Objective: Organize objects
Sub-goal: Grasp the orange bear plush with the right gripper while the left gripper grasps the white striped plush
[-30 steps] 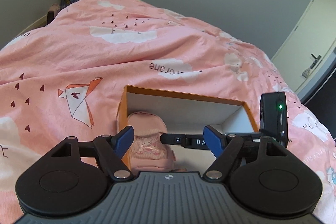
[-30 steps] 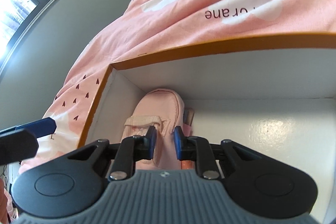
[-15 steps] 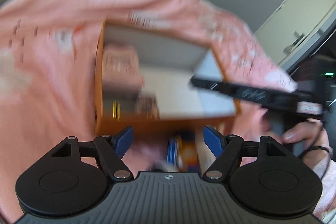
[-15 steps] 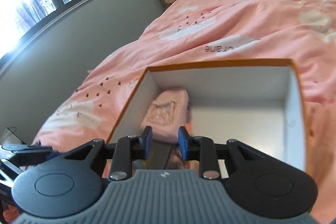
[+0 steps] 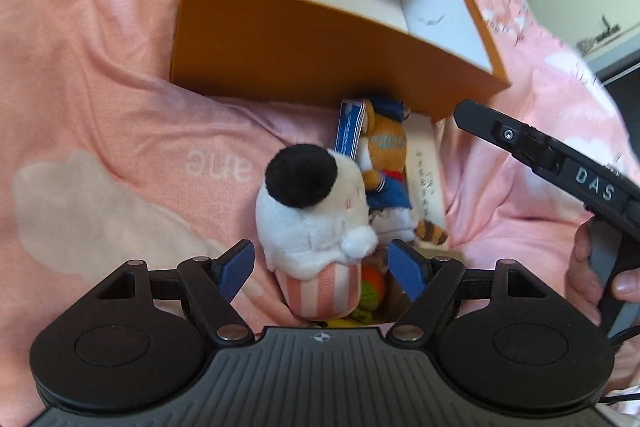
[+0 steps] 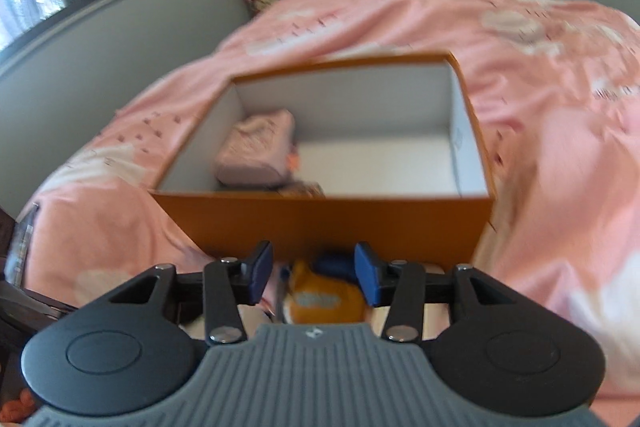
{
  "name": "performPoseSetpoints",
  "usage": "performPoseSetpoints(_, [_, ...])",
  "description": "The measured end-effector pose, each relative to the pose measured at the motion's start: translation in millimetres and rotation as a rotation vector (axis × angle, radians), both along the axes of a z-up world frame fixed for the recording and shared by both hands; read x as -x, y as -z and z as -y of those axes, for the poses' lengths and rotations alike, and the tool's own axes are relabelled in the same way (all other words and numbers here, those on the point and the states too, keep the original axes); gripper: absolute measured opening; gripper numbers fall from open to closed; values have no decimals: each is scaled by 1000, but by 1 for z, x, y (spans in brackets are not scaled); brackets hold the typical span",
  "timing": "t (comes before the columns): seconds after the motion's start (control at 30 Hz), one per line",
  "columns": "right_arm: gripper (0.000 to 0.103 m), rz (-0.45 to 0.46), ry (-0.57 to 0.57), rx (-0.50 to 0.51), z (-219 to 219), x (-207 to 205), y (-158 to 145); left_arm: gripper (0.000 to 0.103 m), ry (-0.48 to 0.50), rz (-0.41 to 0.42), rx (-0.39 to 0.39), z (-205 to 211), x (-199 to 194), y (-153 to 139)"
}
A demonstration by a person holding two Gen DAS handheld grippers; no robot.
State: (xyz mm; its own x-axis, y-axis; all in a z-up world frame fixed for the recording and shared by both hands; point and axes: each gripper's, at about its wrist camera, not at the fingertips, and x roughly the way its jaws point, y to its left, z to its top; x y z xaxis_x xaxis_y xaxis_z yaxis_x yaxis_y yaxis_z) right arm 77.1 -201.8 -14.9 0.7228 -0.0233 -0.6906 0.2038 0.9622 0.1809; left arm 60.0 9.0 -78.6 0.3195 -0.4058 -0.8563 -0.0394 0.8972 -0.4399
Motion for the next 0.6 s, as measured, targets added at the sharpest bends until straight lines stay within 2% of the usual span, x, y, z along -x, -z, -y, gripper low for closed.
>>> performPoseSetpoints(0.07, [49, -44, 28, -4, 4, -2, 7, 89, 26, 12, -15, 9, 0, 2])
performPoseSetpoints(0.13, [57, -71, 36, -6, 5, -4, 11, 89, 38, 13, -35, 15, -3, 4])
performPoseSetpoints(0.3, [63, -114, 34, -10, 4, -7, 19, 88, 51, 20, -75, 21, -7, 14])
performPoseSetpoints(0.4, [65, -128, 29, -12, 2, -8, 22, 75, 24, 8, -68, 16, -8, 21])
performPoseSetpoints(0.6, [65, -163, 13, -7, 0, -11, 29, 70, -11, 57, -44, 6, 1, 12])
